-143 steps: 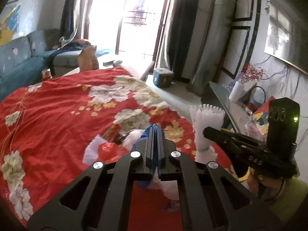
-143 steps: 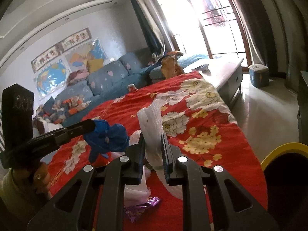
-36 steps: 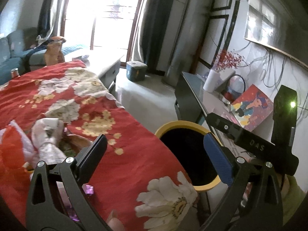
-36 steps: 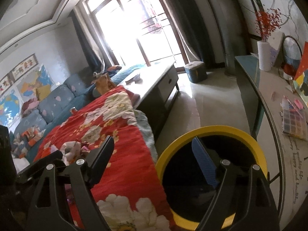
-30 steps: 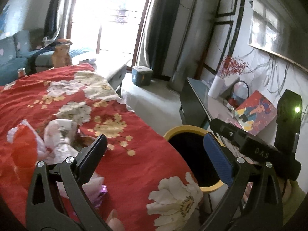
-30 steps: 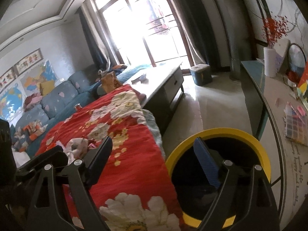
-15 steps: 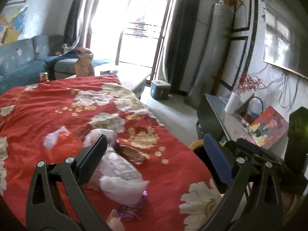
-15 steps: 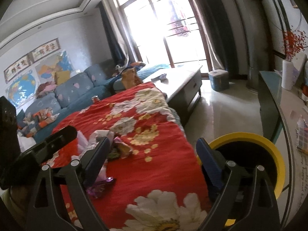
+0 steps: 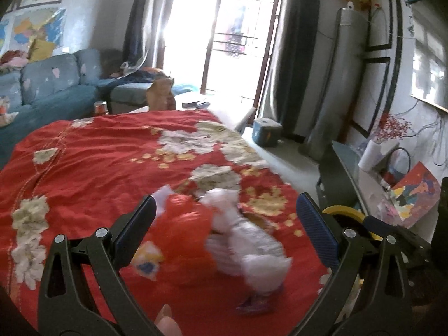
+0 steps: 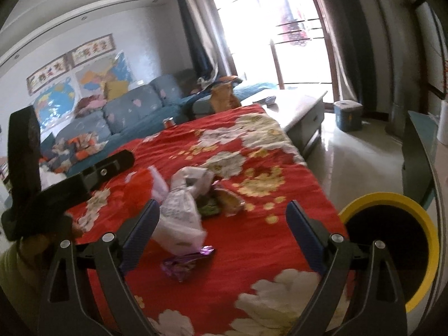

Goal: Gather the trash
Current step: 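Move both open tools back over the trash on the bed, then grasp the red plastic bag with the left tool while the right tool grasps the white printed bag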

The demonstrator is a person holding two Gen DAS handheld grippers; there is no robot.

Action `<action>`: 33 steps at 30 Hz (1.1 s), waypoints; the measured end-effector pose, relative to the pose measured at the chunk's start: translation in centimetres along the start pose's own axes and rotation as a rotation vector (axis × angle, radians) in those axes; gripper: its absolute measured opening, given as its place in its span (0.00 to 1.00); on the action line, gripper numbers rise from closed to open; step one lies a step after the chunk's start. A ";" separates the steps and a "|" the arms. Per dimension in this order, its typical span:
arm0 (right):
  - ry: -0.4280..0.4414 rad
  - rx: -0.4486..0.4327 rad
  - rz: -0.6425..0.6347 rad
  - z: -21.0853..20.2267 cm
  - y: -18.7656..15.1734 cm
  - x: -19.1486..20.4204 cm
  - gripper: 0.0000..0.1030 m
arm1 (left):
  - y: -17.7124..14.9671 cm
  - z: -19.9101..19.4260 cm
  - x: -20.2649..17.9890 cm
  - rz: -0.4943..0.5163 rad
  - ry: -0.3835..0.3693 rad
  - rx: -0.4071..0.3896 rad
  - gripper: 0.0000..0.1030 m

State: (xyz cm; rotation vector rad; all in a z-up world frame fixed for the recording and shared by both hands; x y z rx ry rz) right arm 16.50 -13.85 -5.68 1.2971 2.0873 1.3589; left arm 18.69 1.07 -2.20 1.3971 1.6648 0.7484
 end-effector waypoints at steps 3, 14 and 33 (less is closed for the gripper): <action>0.024 0.023 -0.033 0.9 -0.4 1.6 0.86 | -0.5 0.0 1.9 -0.004 0.026 0.024 0.89; 0.058 0.132 -0.172 5.0 -2.8 5.3 0.87 | -3.8 -0.1 5.8 -0.056 -0.013 0.114 0.89; 0.086 0.193 -0.206 8.3 -3.9 5.1 0.70 | -7.9 2.2 4.4 -0.068 -0.123 0.254 0.61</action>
Point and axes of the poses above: each gripper's, at about its wrist camera, not at the fingertips, and z roughly the way its jaws point, x to its left, y to its top, the point moved 10 cm from there along z, roughly the way its jaws point, and after that the axes turned 4 degrees about -z, right-handed, at the moved point
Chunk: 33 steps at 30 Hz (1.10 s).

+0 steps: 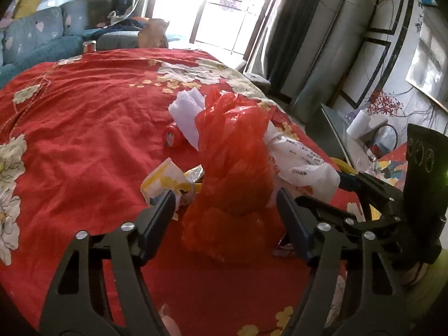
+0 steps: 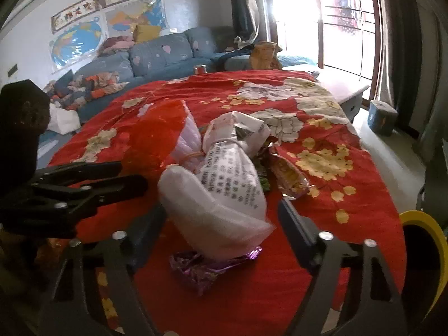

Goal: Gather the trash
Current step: 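Grasp the red plastic bag with the left tool while the right tool grasps the white printed bag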

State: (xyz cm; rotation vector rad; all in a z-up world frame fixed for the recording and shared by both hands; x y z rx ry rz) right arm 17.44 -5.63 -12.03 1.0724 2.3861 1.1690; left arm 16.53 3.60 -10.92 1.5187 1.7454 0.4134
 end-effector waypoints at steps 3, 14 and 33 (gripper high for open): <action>-0.003 0.000 -0.009 -0.3 -0.2 0.0 0.67 | 0.0 0.1 0.0 -0.012 -0.020 0.008 0.54; -0.007 -0.036 0.024 -2.0 0.2 -0.9 0.48 | 0.3 -0.3 -0.8 0.008 -0.038 0.004 0.33; -0.001 -0.185 0.124 -7.9 3.0 -3.2 0.41 | 4.1 -5.0 -3.9 0.032 -0.108 -0.123 0.30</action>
Point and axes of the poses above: each gripper's, at about its wrist camera, not at the fingertips, and z roughly the way its jaws point, x to its left, y to its top, the point moved 10 cm from there along z, roughly the way its jaws point, and after that the axes turned 4 degrees about -z, right-handed, at the moved point
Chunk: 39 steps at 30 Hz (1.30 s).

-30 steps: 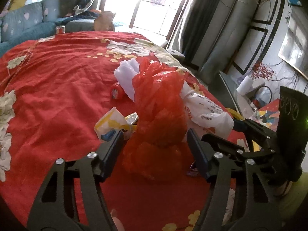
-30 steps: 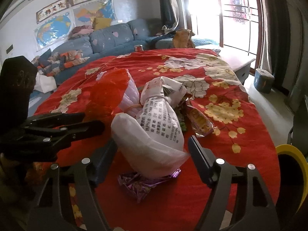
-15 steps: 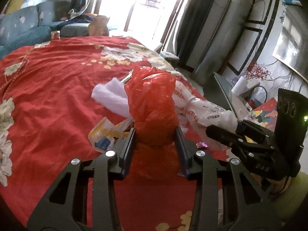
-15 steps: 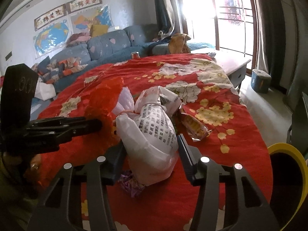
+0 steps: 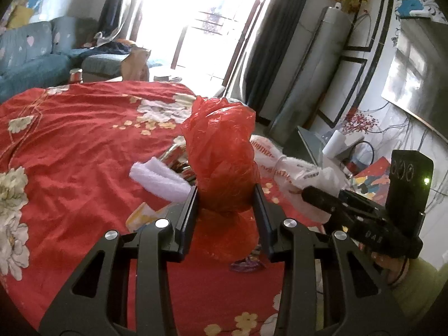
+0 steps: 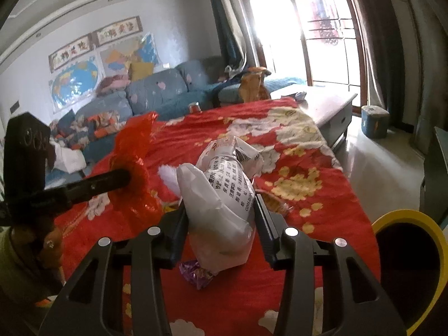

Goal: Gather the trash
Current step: 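Grasp the red plastic bag with the left tool while the right tool grasps the white printed bag, then carry the red bag and white printed bag with both tools over the bin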

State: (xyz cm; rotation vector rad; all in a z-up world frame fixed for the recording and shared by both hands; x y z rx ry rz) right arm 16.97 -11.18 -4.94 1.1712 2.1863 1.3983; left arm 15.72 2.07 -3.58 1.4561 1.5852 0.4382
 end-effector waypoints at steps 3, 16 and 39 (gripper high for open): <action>-0.013 -0.024 0.017 -0.9 0.7 -1.0 0.41 | 0.3 -0.1 -0.7 0.007 -0.016 -0.008 0.30; -0.095 -0.093 0.094 -4.4 1.7 -6.0 0.41 | 0.4 1.7 -5.5 0.048 -0.079 -0.002 0.30; -0.247 -0.145 0.226 -8.8 -0.1 -14.5 0.41 | -1.5 6.2 -13.4 0.164 -0.166 0.073 0.30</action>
Point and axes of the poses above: each gripper's, at about its wrist camera, not at the fingertips, and z roughly the way its jaws point, x to its left, y to its top, the point moved 10 cm from there along z, roughly the way its jaws point, and after that the axes turned 4 degrees about -z, right-handed, at the moved point
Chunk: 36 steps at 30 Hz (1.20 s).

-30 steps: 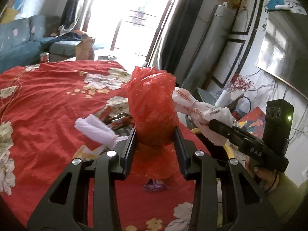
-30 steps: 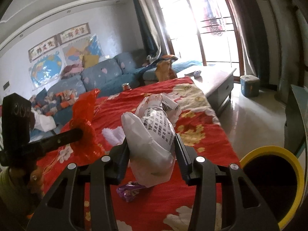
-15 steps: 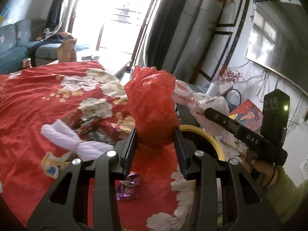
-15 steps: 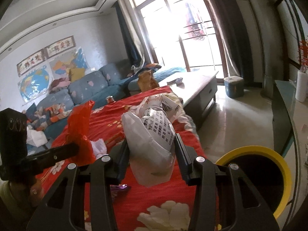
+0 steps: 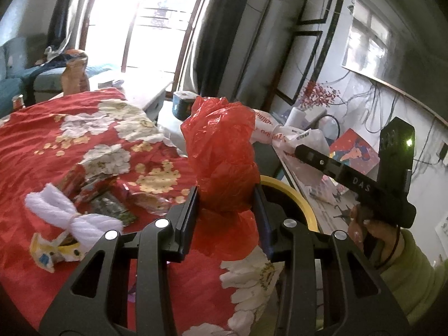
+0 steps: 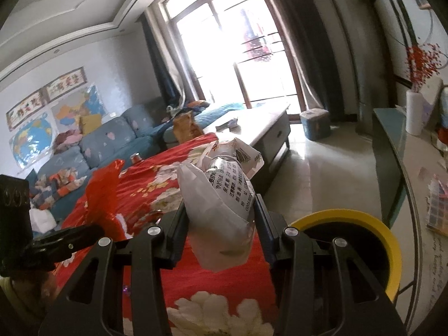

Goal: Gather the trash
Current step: 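Carry the red bag and white printed bag with both tools over the bin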

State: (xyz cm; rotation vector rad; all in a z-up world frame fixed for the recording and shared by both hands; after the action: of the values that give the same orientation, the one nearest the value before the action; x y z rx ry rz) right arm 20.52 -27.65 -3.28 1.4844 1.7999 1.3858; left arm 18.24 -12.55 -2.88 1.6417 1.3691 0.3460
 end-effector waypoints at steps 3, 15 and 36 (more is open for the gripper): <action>-0.027 0.002 0.023 -0.3 -0.2 -1.7 0.41 | -0.2 0.8 -0.8 0.011 -0.010 0.012 0.30; -0.110 0.043 0.118 -1.0 -2.6 -8.0 0.41 | -1.4 5.1 -4.8 0.040 -0.066 0.078 0.30; -0.158 0.159 0.254 -0.7 -7.0 -14.5 0.42 | -6.1 14.0 -8.3 0.059 -0.090 0.262 0.31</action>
State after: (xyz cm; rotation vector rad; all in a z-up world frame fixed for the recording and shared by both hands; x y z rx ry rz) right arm 21.46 -40.57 -12.83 1.9050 1.7028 1.2189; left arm 21.71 -26.86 -12.16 1.8909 1.3435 0.1279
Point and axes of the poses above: each gripper's, at about its wrist camera, not at the fingertips, and z roughly the way its jaws point, x to its left, y to its top, the point moved 10 cm from there along z, roughly the way its jaws point, and after that the axes turned 4 degrees about -z, right-handed, at the moved point
